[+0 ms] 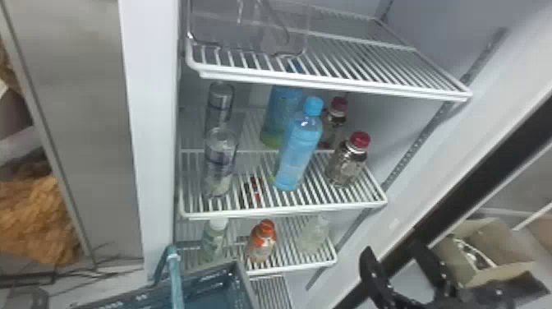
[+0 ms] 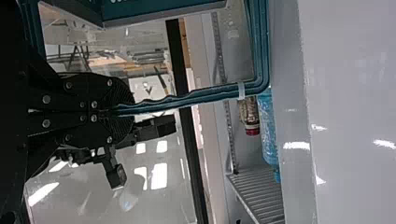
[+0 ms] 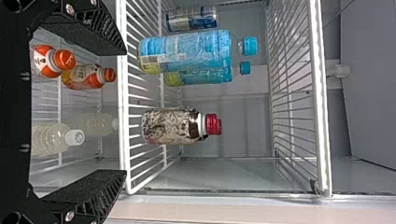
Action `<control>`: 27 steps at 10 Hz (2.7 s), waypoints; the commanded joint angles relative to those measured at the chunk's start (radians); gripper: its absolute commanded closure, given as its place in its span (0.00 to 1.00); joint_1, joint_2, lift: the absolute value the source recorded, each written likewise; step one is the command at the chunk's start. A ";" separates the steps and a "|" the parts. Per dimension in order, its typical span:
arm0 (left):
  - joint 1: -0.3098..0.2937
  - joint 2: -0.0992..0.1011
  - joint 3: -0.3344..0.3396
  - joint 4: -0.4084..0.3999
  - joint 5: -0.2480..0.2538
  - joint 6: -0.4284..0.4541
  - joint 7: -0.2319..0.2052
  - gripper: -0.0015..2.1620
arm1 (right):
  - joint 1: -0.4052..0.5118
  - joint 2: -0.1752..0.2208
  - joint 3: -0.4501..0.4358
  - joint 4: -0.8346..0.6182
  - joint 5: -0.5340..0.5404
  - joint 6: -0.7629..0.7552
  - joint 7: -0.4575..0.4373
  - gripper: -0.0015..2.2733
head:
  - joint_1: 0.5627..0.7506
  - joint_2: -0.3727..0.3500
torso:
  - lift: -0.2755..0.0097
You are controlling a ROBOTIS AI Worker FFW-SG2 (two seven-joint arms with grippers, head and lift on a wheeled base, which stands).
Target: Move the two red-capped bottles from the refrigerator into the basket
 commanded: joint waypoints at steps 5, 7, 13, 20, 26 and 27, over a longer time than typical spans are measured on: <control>0.005 0.001 0.001 0.000 0.006 0.000 0.000 0.56 | -0.002 0.000 0.000 -0.001 0.014 0.002 -0.011 0.05 | 0.70 0.03 | 0.97; 0.005 0.005 -0.001 0.000 0.006 -0.002 0.000 0.56 | -0.015 0.002 0.000 0.011 0.012 0.002 -0.014 0.05 | 0.70 0.03 | 0.97; 0.000 0.005 -0.005 0.000 0.008 -0.002 0.000 0.56 | -0.147 0.002 0.002 0.048 0.054 0.071 -0.038 0.05 | 0.70 0.03 | 0.97; -0.008 0.009 -0.009 0.000 0.012 -0.002 0.000 0.56 | -0.326 0.002 0.010 0.107 0.084 0.189 -0.048 0.05 | 0.70 0.03 | 0.97; -0.008 0.009 -0.013 0.000 0.018 -0.002 0.001 0.56 | -0.474 0.002 0.016 0.161 0.112 0.312 -0.054 0.05 | 0.70 0.03 | 0.97; -0.010 0.009 -0.013 0.000 0.018 -0.002 0.001 0.56 | -0.496 -0.003 0.024 0.170 0.112 0.329 -0.054 0.05 | 0.70 0.03 | 0.97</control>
